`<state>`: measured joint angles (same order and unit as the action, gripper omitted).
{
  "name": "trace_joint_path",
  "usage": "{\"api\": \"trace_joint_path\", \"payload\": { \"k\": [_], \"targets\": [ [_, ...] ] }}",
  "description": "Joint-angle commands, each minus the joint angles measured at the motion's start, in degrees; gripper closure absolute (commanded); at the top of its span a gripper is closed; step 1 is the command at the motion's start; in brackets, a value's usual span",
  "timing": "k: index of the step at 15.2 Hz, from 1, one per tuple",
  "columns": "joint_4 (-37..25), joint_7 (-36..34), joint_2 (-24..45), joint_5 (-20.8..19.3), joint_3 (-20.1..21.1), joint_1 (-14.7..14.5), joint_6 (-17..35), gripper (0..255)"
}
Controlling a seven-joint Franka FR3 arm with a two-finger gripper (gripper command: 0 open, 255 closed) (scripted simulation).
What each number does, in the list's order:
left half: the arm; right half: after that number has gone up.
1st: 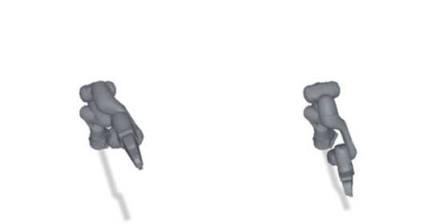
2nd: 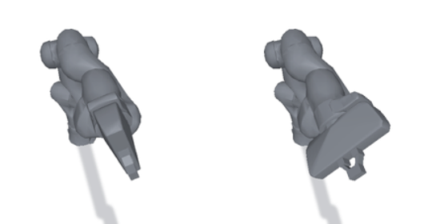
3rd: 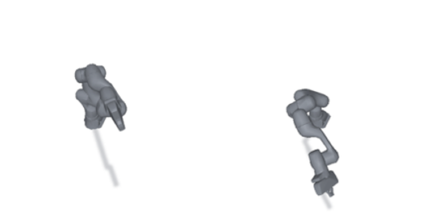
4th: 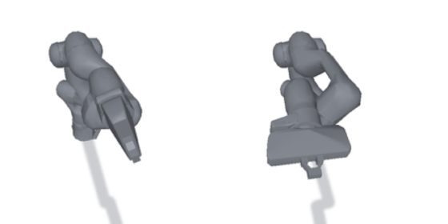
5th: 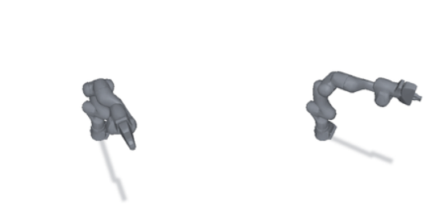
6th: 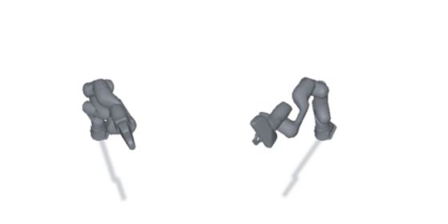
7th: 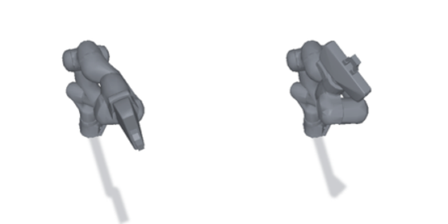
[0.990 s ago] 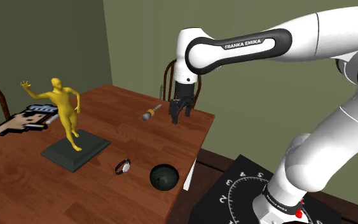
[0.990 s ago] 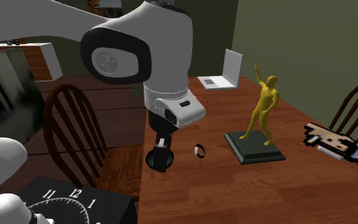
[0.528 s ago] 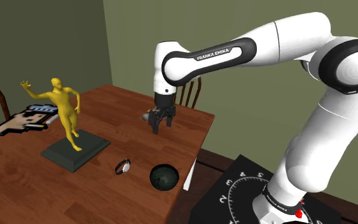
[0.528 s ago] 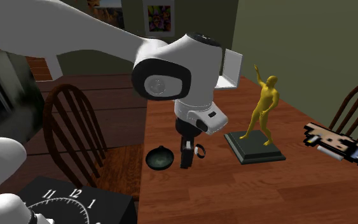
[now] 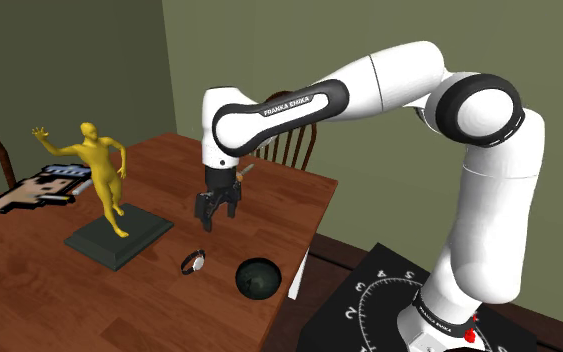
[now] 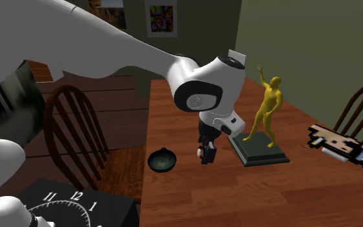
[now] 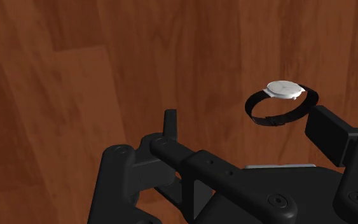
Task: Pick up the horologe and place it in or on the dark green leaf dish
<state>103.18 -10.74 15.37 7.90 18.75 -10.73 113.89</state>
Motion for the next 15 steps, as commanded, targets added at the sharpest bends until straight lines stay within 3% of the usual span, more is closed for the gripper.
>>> {"api": "trace_joint_path", "payload": {
  "k": [1,4,11,15],
  "targets": [
    [-4.1,-0.3,4.4,-0.7,0.4,-1.1,0.1,0],
    [-9.1,-0.9,9.4,-1.5,0.7,-2.5,-0.1,0],
    [-5.8,-1.0,11.2,-1.8,0.7,-3.3,5.0,0],
    [-5.8,-1.0,11.2,-1.8,0.7,-3.3,5.0,0]
  ]
}}
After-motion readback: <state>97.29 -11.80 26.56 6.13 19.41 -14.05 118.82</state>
